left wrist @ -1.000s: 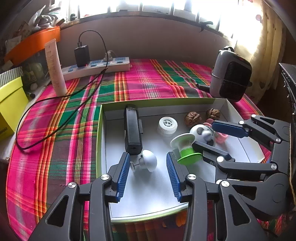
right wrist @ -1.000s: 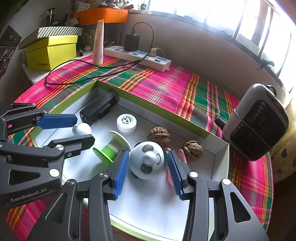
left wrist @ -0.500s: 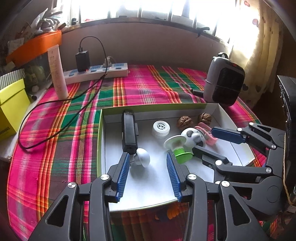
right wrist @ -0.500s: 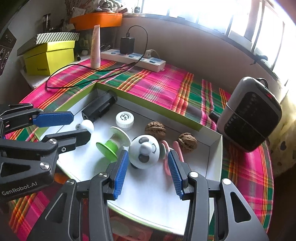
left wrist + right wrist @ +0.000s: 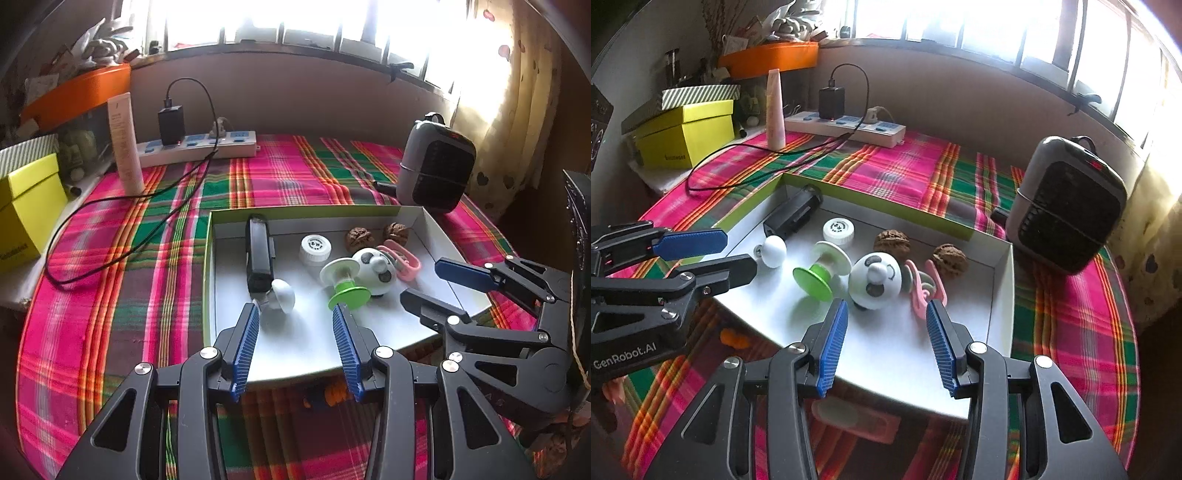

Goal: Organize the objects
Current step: 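Open both tools to release the peg and ball, then withdraw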

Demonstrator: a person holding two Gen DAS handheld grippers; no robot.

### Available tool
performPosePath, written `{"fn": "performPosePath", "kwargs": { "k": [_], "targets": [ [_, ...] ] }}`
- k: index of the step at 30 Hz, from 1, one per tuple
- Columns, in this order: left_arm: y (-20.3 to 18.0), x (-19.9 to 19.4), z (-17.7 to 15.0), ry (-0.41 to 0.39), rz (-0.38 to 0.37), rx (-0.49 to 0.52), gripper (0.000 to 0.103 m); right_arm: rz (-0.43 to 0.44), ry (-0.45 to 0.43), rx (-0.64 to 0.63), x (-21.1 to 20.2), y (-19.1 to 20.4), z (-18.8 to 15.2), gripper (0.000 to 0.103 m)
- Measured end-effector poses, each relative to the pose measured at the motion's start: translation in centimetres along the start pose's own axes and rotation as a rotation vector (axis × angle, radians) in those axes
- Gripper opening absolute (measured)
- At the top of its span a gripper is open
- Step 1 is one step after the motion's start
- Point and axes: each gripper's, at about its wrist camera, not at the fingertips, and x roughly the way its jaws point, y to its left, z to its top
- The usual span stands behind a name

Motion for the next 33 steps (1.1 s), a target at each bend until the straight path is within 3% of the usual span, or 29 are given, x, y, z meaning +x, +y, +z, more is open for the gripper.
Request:
{"fn": "performPosePath", "kwargs": {
  "k": [21,33],
  "targets": [
    [-0.3,-2.7,-2.5,-0.021,-0.008,0.011,0.041,0.005,-0.034,0.115,-3.4,-0.8,-3.2,0.046],
    [-0.5,-1.7,-4.3,0.043,-0.067,0.016,0.042,0.039,-0.022,0.15,-4.3,-0.7,-5.1,0.046]
  ]
}}
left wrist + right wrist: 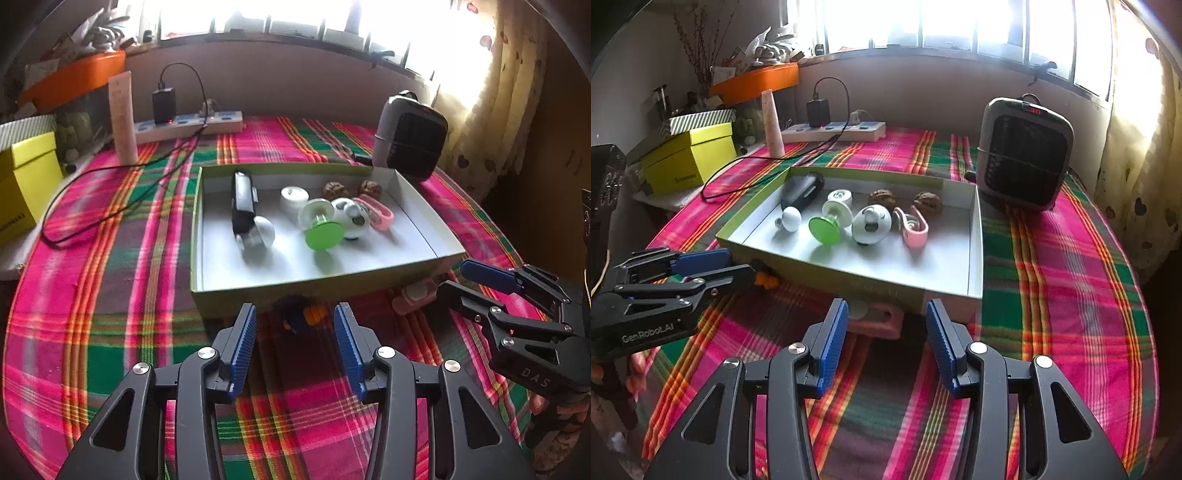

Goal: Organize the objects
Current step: 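Open both tools to release the peg and ball, then withdraw, then move the left tool to the blue-orange toy while the right tool reaches the pink-white clip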

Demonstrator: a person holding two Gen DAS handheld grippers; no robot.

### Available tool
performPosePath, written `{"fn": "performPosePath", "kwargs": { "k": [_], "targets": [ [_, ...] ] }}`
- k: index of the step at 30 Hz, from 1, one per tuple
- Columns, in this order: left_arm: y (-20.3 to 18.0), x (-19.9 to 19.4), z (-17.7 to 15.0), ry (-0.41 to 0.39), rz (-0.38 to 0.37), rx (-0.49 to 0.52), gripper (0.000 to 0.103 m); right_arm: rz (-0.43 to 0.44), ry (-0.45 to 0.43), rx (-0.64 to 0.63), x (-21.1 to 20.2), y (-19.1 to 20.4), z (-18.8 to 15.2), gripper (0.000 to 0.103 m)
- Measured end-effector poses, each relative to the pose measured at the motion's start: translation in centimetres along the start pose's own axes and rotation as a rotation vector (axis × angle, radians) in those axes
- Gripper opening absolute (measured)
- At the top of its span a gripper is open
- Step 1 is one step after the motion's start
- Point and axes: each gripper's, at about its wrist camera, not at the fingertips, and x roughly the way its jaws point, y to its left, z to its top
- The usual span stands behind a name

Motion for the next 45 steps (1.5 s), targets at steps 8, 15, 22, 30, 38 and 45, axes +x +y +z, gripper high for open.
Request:
{"fn": "performPosePath", "kwargs": {
  "k": [8,15,22,30,38,45],
  "targets": [
    [0.0,0.9,-0.4,0.028,-0.008,0.0,0.042,0.029,0.023,0.011,0.1,0.1,-1.0,0.046],
    [-0.1,1.9,-0.3,0.042,0.0,-0.006,0.043,0.039,0.033,0.01,0.4,0.4,-1.3,0.054],
    [-0.2,2.5,0.1,0.041,0.014,-0.017,0.043,0.042,0.043,0.015,0.7,0.4,-1.3,0.056],
    [0.1,2.4,0.2,0.034,0.009,-0.041,0.041,0.043,0.059,0.01,1.5,0.7,-1.2,0.056],
    [0.7,2.1,-0.1,0.027,0.004,-0.061,0.025,0.065,0.072,-0.002,2.3,0.8,-0.6,0.056],
    [1.4,1.5,-0.6,0.03,-0.01,-0.07,0.025,0.103,0.087,-0.034,2.6,1.9,-0.8,0.056]
  ]
}}
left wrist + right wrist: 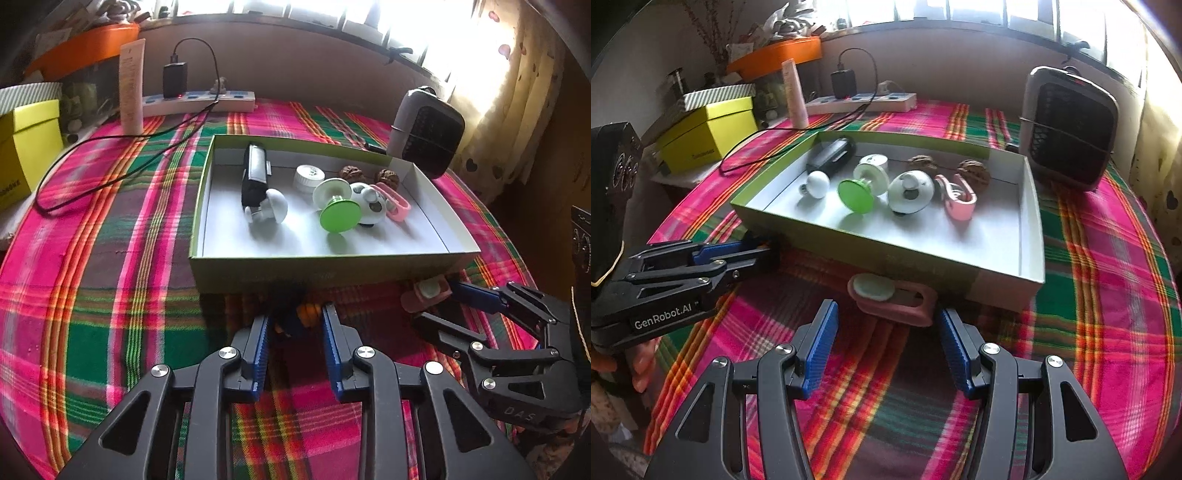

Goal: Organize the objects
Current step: 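Move the left tool to the blue-orange toy while the right tool reaches the pink-white clip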

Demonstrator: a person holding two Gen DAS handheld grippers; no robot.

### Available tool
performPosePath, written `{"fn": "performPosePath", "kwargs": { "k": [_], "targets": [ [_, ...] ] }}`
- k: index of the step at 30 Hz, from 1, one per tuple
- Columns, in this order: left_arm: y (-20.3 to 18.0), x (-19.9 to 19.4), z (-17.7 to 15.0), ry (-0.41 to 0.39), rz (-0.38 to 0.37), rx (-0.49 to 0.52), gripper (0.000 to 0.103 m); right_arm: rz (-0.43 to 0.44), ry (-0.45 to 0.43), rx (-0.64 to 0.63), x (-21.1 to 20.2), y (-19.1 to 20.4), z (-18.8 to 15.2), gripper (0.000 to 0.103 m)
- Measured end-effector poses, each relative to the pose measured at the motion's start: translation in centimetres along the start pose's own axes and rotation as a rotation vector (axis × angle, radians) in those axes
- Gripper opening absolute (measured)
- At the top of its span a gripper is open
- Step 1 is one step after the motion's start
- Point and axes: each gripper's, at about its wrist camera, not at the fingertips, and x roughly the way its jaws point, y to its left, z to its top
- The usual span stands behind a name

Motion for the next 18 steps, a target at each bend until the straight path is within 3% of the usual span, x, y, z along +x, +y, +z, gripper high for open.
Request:
{"fn": "performPosePath", "kwargs": {
  "k": [12,18],
  "targets": [
    [0.9,-0.9,-0.9,0.006,-0.009,-0.019,0.025,0.069,0.02,-0.081,-0.3,2.6,-1.0,0.056],
    [1.1,-1.0,-0.9,0.006,-0.014,-0.02,0.025,0.02,-0.004,-0.007,-0.5,1.2,-0.5,0.056]
  ]
}}
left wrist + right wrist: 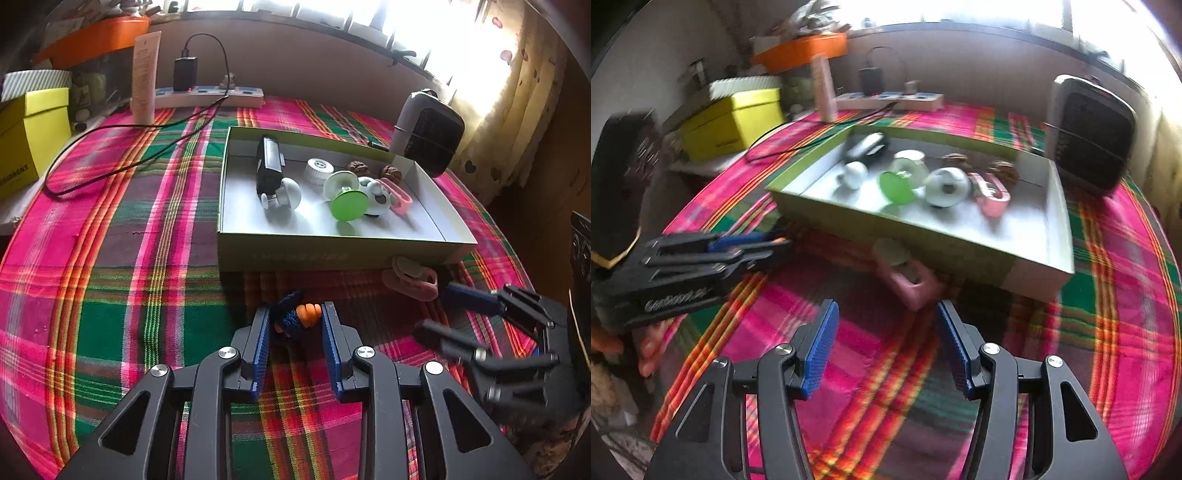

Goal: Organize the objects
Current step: 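Move the left tool to the blue-orange toy while the right tool reaches the pink-white clip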

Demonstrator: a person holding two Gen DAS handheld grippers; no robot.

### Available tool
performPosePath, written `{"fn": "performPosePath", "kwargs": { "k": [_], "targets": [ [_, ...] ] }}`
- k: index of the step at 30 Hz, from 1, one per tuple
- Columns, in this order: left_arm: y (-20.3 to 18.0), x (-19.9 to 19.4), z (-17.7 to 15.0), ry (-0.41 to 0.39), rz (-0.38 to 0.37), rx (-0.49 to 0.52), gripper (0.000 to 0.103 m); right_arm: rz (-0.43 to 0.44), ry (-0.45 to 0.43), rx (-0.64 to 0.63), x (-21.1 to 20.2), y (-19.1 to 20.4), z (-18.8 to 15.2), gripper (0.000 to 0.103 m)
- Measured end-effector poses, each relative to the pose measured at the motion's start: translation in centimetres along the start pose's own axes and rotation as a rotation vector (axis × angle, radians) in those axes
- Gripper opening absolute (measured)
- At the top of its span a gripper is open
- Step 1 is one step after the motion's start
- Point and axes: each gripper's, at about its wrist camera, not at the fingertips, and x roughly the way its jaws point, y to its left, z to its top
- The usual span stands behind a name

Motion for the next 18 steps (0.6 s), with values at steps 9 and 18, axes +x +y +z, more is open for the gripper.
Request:
{"fn": "performPosePath", "kwargs": {
  "k": [9,18],
  "targets": [
    [-0.2,0.1,0.1,0.005,-0.008,0.023,0.031,-0.012,0.023,-0.031,1.5,0.0,1.2,0.056],
    [-0.7,0.3,0.2,0.005,-0.009,0.072,0.04,0.003,0.024,-0.063,1.9,0.6,1.5,0.056]
  ]
}}
